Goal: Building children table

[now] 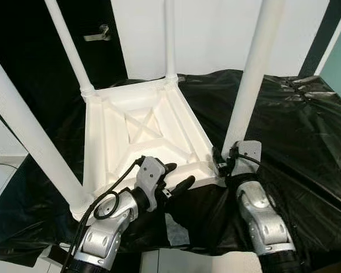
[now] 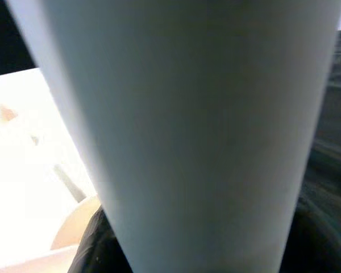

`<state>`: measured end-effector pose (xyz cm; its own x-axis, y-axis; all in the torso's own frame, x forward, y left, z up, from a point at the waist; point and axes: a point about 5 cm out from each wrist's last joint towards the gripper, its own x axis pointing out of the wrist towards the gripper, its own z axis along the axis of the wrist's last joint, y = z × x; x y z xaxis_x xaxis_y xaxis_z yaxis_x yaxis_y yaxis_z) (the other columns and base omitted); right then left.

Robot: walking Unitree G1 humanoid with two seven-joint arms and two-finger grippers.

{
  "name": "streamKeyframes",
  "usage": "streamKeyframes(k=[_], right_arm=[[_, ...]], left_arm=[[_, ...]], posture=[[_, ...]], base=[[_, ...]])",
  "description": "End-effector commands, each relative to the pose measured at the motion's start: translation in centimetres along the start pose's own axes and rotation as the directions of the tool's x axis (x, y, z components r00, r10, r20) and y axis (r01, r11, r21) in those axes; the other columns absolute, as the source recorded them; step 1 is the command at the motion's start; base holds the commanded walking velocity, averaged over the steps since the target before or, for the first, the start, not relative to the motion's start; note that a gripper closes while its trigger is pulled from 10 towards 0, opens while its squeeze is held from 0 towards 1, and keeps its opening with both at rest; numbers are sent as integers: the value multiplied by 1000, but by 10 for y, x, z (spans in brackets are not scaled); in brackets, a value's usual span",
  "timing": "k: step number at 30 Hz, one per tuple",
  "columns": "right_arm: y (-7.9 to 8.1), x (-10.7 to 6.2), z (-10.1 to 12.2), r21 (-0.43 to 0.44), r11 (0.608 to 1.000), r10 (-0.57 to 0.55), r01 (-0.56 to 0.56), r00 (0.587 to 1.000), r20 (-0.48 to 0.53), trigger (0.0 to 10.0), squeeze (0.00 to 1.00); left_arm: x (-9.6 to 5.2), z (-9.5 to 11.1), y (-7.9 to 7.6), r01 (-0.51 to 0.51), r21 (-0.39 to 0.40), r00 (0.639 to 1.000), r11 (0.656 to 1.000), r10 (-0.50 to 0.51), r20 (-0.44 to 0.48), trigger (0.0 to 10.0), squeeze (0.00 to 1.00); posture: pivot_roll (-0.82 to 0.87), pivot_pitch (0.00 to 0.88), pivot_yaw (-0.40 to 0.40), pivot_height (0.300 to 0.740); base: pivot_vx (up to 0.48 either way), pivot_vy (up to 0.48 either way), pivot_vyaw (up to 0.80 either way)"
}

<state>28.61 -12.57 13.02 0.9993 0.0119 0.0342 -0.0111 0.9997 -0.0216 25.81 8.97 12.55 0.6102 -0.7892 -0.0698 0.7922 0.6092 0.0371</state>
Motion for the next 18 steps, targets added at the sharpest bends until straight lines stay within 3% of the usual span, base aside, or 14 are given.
streamKeyframes(k=[1,11,12,18], right_arm=[[1,-3,-8,19,999,-26,26,999,-44,10000,0],[6,-5,1,30,999,44,-45,999,11,10000,0],[6,-6,3,28,998,53,-53,998,15,10000,988],[-1,-13,8,20,993,119,-120,992,49,10000,1000]], left_arm=[[1,-2,4,-52,0,998,999,52,-26,10000,0],[2,-1,6,-56,20,998,998,57,-31,10000,0],[1,0,6,-58,20,998,998,59,-34,10000,0],[0,1,4,-60,22,998,998,61,-35,10000,0]], posture=[[-36,0,40,740],[-36,0,31,740],[-34,0,23,740],[-26,0,12,740]], base=[[0,0,0],[0,0,0],[0,0,0],[0,0,0]])
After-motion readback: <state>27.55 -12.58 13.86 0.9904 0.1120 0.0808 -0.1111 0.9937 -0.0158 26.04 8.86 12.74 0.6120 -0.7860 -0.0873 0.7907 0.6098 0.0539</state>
